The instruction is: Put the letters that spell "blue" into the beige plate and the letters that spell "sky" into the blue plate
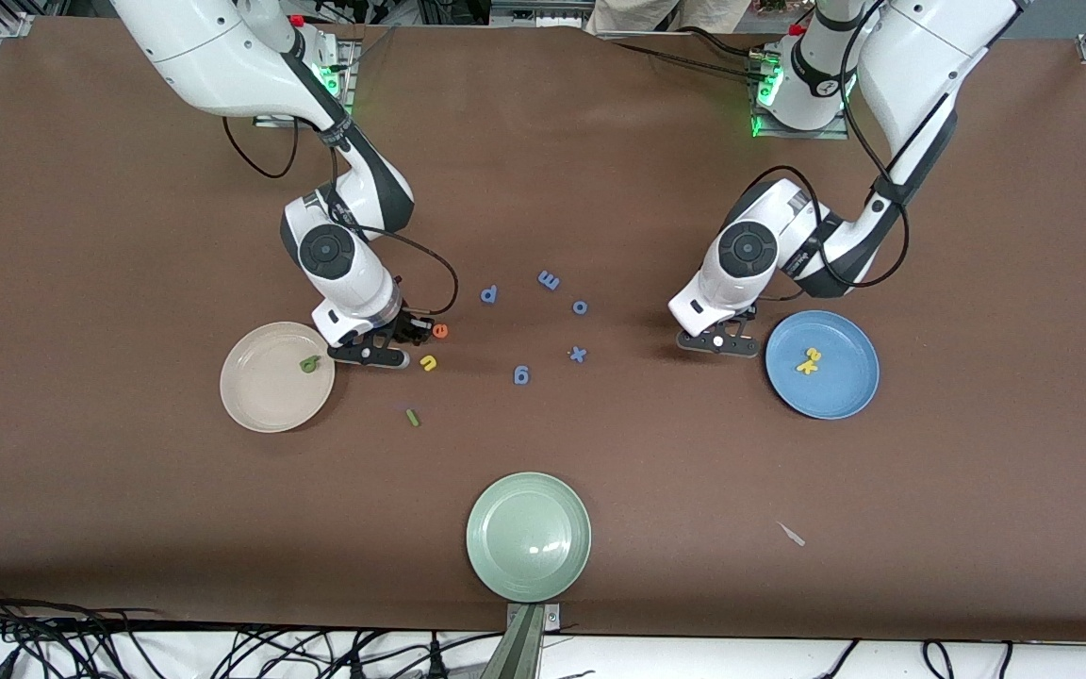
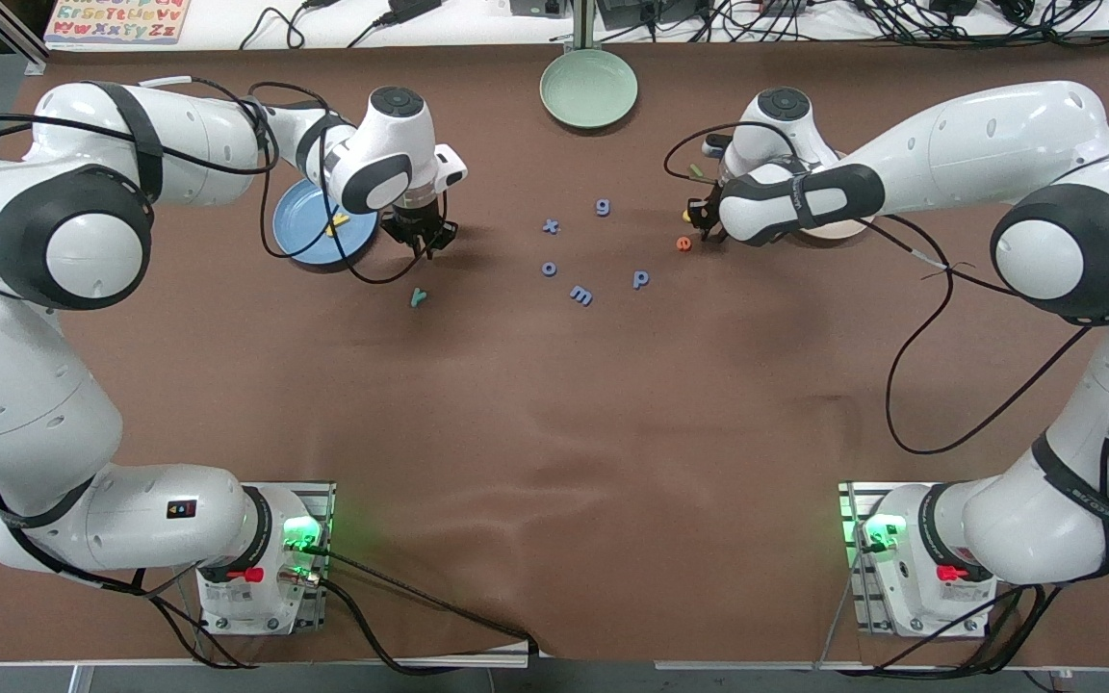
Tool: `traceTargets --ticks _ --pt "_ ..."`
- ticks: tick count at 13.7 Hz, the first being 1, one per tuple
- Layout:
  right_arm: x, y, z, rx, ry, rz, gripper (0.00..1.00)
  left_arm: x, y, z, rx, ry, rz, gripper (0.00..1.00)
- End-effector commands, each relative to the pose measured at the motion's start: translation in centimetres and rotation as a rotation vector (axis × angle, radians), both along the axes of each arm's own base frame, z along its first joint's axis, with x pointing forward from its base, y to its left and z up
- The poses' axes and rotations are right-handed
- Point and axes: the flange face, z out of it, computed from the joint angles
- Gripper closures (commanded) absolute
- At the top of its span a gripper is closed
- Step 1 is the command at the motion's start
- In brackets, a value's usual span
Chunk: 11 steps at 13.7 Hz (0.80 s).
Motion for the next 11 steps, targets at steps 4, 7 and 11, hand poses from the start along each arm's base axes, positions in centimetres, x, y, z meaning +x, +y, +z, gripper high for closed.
traceTargets --ticks 4,7,11 --pt "4.5 0.6 3.8 0.006 -0.050 0.000 0.47 -5.3 -0.1 0.6 0.014 0.038 -0.076 0.02" --pt "8.4 0.8 6.2 -0.012 -0.032 0.070 0.36 -5.6 0.4 1.0 -0.014 0.046 -0.080 0.19" --pt "11.0 -0.3 1.2 0.005 -0.105 0.250 0.30 -6.1 1.3 -0.9 -0.037 0.024 -0.132 0.25"
